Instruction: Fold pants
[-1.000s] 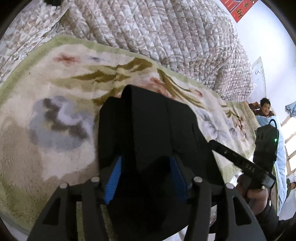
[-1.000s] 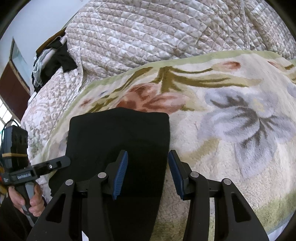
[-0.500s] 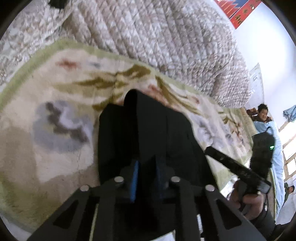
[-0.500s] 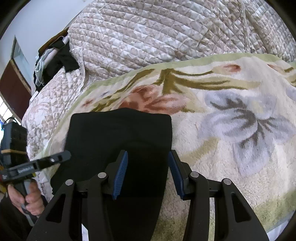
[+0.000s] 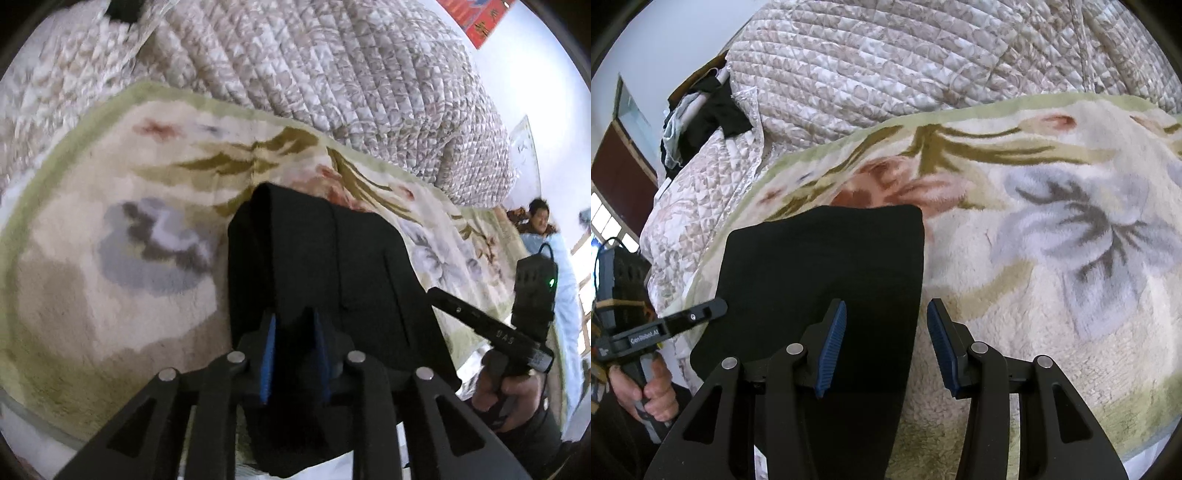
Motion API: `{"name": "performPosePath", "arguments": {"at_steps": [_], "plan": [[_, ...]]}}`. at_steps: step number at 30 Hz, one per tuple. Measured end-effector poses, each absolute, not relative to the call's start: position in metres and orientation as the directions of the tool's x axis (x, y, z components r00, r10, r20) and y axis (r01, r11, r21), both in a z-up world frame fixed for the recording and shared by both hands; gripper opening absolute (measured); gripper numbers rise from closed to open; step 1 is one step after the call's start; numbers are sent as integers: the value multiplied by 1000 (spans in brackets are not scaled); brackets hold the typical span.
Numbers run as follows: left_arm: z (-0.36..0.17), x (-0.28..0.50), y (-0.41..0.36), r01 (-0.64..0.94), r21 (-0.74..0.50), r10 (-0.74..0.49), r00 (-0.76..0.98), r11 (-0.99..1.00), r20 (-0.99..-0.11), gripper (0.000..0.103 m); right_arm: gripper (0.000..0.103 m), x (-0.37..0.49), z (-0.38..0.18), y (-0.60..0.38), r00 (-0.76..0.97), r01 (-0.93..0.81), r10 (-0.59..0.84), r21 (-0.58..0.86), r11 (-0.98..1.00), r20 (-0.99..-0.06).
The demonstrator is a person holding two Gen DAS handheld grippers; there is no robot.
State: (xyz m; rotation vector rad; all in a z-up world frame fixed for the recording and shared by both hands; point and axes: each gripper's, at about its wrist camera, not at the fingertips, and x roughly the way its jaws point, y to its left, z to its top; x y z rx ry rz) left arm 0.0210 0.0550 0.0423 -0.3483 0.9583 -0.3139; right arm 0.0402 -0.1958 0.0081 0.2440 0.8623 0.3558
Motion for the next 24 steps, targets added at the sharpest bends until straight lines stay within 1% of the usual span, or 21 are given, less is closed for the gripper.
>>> {"name": "performPosePath", "arguments": {"at_steps": [2, 4, 5, 6, 9, 13, 16, 20, 23, 24], "plan": [[51, 19, 56, 93, -370, -354, 569, 924, -742, 25, 46, 39, 12, -197, 604, -210, 411, 360, 909, -683], [56, 20, 59, 89, -348, -331, 588, 933, -738, 35, 46, 38, 14, -198, 604, -218, 424, 372, 902, -675], [57, 20, 61, 84, -353, -332, 588, 932, -737, 51, 46, 39, 13, -198, 601, -219, 426, 373, 902, -677], [55, 21, 63, 82, -366, -342, 585, 927, -735, 62, 46, 39, 11, -198, 591, -218, 430, 379, 900, -682], [48, 22, 65, 77, -368, -344, 567, 927, -748, 63, 46, 42, 4, -196, 555, -224, 455, 401, 888, -696], [35, 27, 61, 74, -387, -366, 521, 919, -771, 63, 46, 44, 0, -191, 545, -232, 450, 388, 892, -708], [37, 25, 54, 101, -410, -400, 517, 906, -756, 63, 46, 46, -3, -193, 544, -219, 450, 398, 891, -709], [33, 26, 45, 113, -384, -386, 506, 916, -772, 64, 46, 51, -10, -195, 535, -194, 451, 416, 889, -714], [26, 29, 47, 88, -392, -382, 494, 916, -781, 70, 50, 54, -14, -196, 525, -190, 470, 441, 877, -709], [25, 29, 48, 84, -401, -388, 493, 912, -779, 70, 50, 54, -14, -196, 522, -188, 477, 450, 873, -707]]}}
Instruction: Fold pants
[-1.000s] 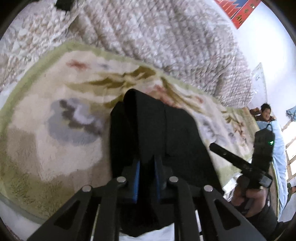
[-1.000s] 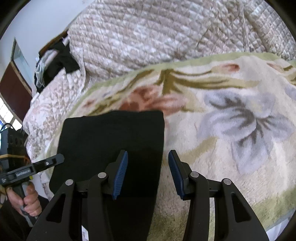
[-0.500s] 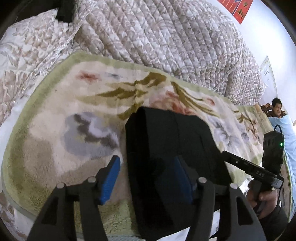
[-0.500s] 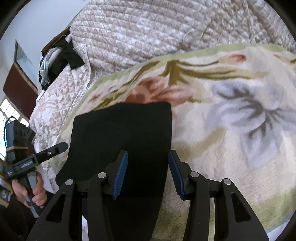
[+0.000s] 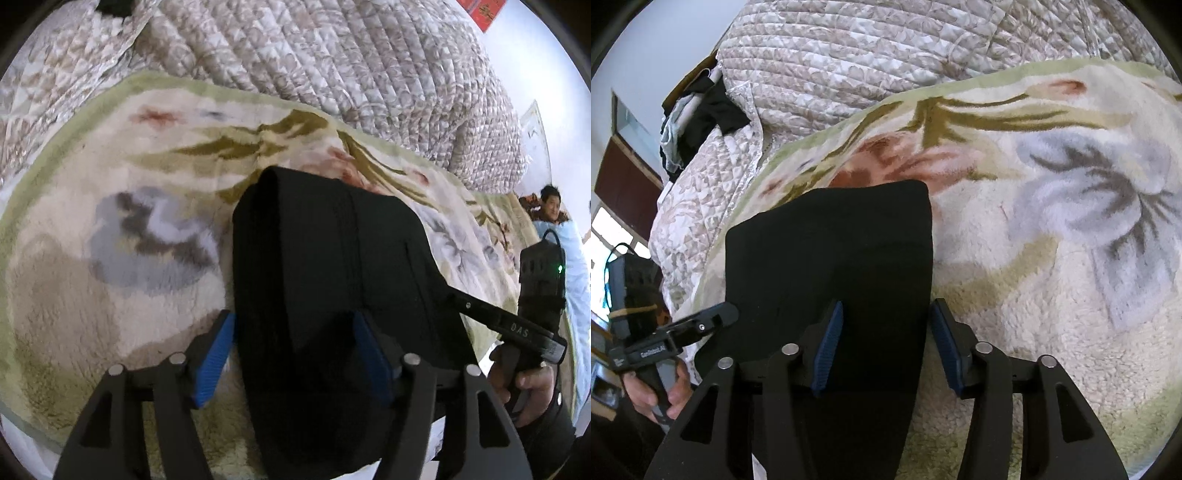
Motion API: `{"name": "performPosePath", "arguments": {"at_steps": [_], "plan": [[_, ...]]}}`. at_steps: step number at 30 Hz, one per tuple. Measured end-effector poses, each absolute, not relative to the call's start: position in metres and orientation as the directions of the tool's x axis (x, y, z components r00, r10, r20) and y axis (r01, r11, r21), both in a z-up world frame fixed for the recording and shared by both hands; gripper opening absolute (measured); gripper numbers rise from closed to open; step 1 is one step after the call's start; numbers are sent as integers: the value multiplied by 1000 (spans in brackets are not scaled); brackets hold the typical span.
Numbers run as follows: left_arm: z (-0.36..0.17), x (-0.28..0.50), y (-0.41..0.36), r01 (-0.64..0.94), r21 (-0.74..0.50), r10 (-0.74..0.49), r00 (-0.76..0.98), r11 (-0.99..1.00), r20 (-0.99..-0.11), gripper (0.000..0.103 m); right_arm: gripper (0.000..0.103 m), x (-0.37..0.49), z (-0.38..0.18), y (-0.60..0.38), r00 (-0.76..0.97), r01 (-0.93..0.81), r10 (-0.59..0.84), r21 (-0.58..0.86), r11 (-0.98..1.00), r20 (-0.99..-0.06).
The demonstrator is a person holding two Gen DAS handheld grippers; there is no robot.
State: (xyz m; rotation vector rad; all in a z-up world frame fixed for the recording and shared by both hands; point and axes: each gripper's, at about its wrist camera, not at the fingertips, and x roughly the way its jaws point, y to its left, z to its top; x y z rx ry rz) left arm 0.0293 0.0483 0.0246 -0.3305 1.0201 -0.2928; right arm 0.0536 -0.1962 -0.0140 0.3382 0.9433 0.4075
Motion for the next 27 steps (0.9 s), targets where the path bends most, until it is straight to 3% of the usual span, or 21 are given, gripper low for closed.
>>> {"name": "performPosePath", "arguments": {"at_steps": [6, 12, 15, 17, 19, 20, 21, 27], "plan": [[24, 30, 45, 89, -389, -379, 497, 917, -781, 71, 52, 48, -11, -192, 501, -218, 516, 476, 852, -694], [18, 39, 35, 102, -395, -390, 502, 913, -772, 81, 52, 59, -19, -194, 501, -186, 538, 523, 832, -678], [18, 42, 26, 124, -362, -371, 520, 924, -769, 80, 52, 64, -21, -190, 501, -187, 535, 519, 834, -680], [21, 41, 24, 132, -356, -370, 523, 925, -768, 72, 51, 63, -19, -188, 500, -197, 532, 508, 838, -683], [27, 37, 20, 145, -332, -356, 537, 932, -764, 59, 37, 61, -16, -189, 499, -205, 542, 516, 832, -676], [30, 35, 17, 155, -316, -347, 544, 936, -764, 53, 25, 59, -13, -189, 502, -212, 547, 518, 829, -670], [34, 32, 14, 166, -299, -340, 552, 940, -761, 47, 21, 58, -11, -189, 504, -220, 552, 519, 826, -664], [48, 26, 10, 175, -292, -339, 568, 940, -750, 32, 17, 47, 4, -182, 525, -266, 551, 491, 830, -648]]}}
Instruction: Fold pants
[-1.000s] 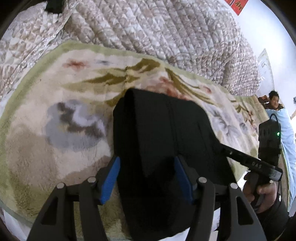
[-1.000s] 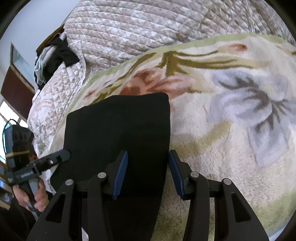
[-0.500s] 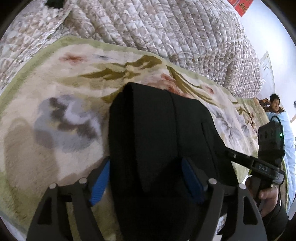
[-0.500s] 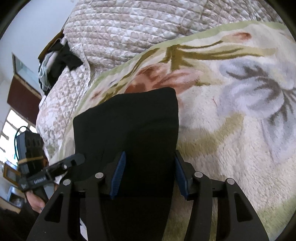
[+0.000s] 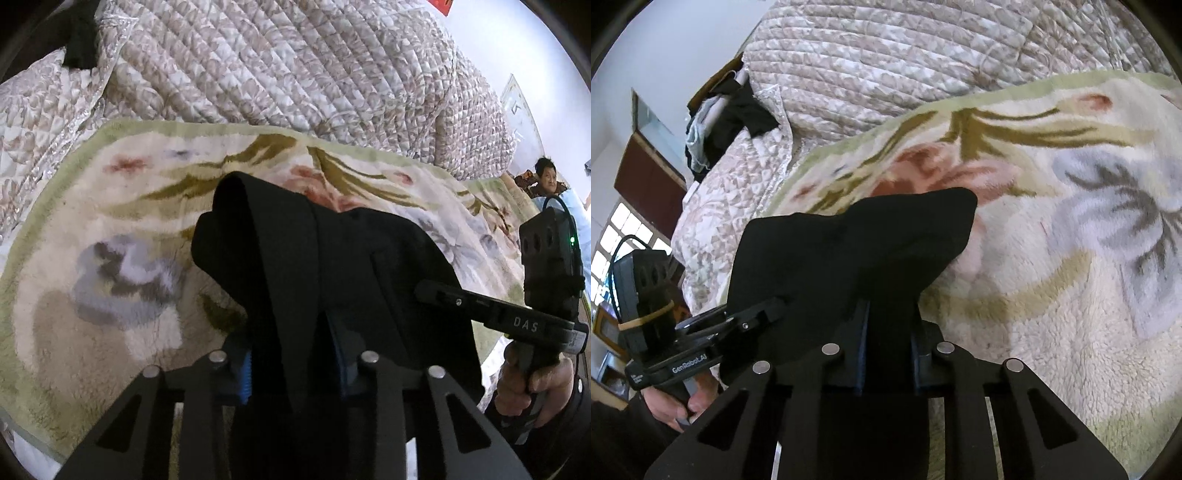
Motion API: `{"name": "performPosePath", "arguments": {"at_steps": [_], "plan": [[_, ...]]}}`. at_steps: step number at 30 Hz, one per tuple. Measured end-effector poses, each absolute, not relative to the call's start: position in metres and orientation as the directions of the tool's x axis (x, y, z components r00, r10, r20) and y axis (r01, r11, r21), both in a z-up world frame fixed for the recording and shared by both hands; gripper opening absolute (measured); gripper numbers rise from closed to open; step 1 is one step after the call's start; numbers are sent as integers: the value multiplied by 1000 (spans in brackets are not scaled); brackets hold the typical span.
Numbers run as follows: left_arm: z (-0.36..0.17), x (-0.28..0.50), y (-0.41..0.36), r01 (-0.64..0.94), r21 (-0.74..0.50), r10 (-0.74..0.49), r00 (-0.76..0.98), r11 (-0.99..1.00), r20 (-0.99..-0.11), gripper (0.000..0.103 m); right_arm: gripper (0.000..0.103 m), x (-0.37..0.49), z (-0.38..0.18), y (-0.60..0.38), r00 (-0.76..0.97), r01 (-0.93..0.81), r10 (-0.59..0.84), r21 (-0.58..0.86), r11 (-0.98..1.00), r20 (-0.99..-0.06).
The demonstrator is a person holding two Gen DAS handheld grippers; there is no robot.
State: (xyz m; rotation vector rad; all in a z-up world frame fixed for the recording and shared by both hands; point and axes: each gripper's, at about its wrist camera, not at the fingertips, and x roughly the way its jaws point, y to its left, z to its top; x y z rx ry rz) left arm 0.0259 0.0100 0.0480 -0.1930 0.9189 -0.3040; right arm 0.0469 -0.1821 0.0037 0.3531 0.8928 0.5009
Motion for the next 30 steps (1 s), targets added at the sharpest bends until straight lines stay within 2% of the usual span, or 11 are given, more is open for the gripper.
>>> {"name": "performPosePath", "arguments": {"at_steps": [5, 17, 30], "plan": [[63, 20, 9, 188, -306, -357, 583, 933, -730, 26, 16, 37, 21, -181, 545, -291, 565, 493, 820, -619], [96, 20, 11, 206, -271, -340, 616, 940, -710, 25, 16, 24, 52, -168, 568, -330, 579, 483, 811, -585], [127, 113, 72, 124, -254, -271, 661, 959, -700, 25, 16, 116, 77, -116, 548, -384, 613, 480, 789, -569]]}}
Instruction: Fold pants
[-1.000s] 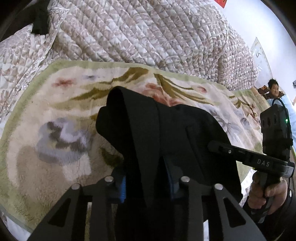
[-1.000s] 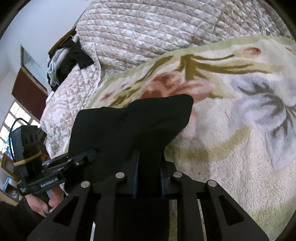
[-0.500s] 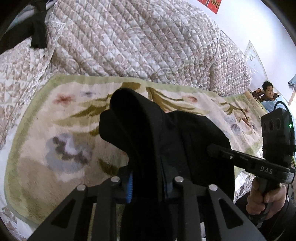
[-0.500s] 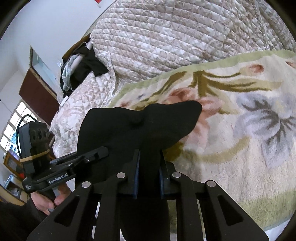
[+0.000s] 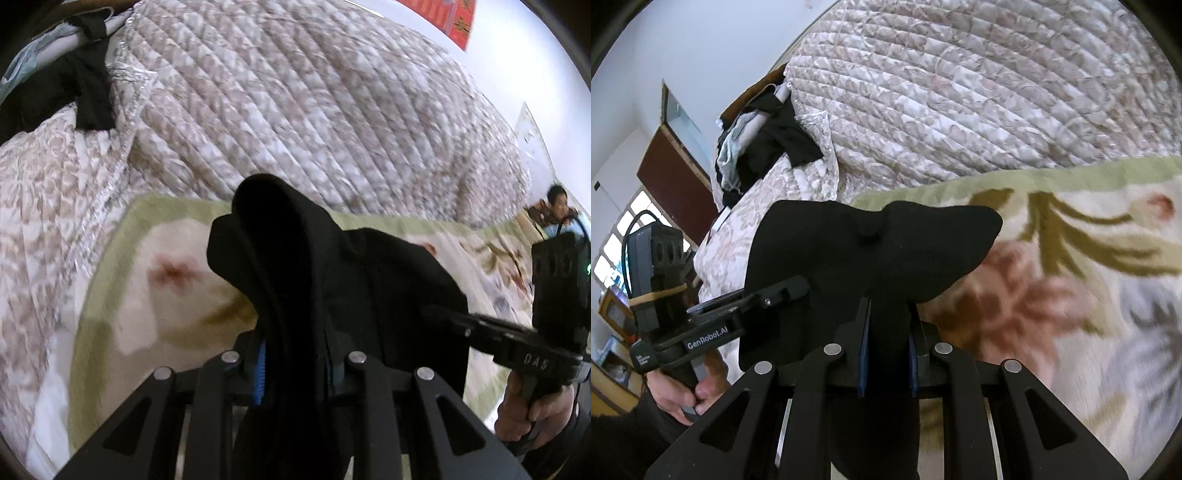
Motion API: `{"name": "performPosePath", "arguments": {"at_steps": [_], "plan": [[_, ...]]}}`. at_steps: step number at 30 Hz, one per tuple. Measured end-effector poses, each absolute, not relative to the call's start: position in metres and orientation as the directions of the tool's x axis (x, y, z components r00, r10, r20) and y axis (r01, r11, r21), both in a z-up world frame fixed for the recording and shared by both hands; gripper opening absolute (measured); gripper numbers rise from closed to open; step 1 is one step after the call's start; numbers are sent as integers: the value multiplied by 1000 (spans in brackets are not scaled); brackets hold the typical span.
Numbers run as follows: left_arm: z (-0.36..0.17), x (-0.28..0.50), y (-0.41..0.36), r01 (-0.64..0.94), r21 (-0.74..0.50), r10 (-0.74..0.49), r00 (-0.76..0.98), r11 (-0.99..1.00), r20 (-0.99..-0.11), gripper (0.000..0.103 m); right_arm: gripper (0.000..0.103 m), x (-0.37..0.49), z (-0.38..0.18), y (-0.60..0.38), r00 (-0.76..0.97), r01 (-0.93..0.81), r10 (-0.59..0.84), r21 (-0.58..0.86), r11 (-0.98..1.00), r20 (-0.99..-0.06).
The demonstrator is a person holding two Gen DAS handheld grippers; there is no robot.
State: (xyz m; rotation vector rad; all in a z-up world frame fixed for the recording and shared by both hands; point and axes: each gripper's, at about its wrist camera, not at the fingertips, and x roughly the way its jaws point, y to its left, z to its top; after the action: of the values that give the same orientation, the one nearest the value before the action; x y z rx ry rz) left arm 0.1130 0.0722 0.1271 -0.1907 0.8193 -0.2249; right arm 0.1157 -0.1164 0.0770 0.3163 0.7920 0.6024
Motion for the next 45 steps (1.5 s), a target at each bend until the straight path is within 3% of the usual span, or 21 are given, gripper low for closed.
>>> {"name": "performPosePath", "arguments": {"at_steps": [10, 15, 17, 23, 28, 32, 34, 37, 45], "plan": [[84, 200, 110, 35, -263, -229, 614, 964, -755, 26, 16, 208, 56, -87, 506, -349, 603, 493, 797, -616], [30, 216, 127, -22, -227, -180, 538, 974, -824, 45, 22, 250, 13, -94, 493, -250, 507, 443, 861, -707], [36, 213, 129, -20, -246, -196, 543, 969, -816, 45, 29, 247, 14, -100, 516, -241, 497, 439, 866, -698], [72, 187, 111, -4, -88, -65, 645, 996, -761, 44, 29, 199, 51, -95, 623, -321, 437, 297, 899, -649], [98, 154, 102, 11, -94, -74, 716, 995, -695, 44, 29, 163, 55, -85, 658, -363, 418, 223, 905, -626], [67, 141, 79, 100, -66, -116, 649, 993, -752, 44, 26, 155, 26, -76, 616, -361, 393, 199, 911, -683], [45, 138, 74, 104, 3, -62, 613, 995, -788, 42, 25, 153, 11, -75, 605, -352, 368, 177, 919, -706], [42, 131, 74, 117, 56, -31, 634, 992, -773, 42, 25, 149, 14, -76, 614, -346, 359, 169, 923, -703], [45, 134, 81, 73, -12, -55, 617, 997, -785, 42, 25, 138, 15, -74, 610, -348, 329, 130, 929, -721]]}}
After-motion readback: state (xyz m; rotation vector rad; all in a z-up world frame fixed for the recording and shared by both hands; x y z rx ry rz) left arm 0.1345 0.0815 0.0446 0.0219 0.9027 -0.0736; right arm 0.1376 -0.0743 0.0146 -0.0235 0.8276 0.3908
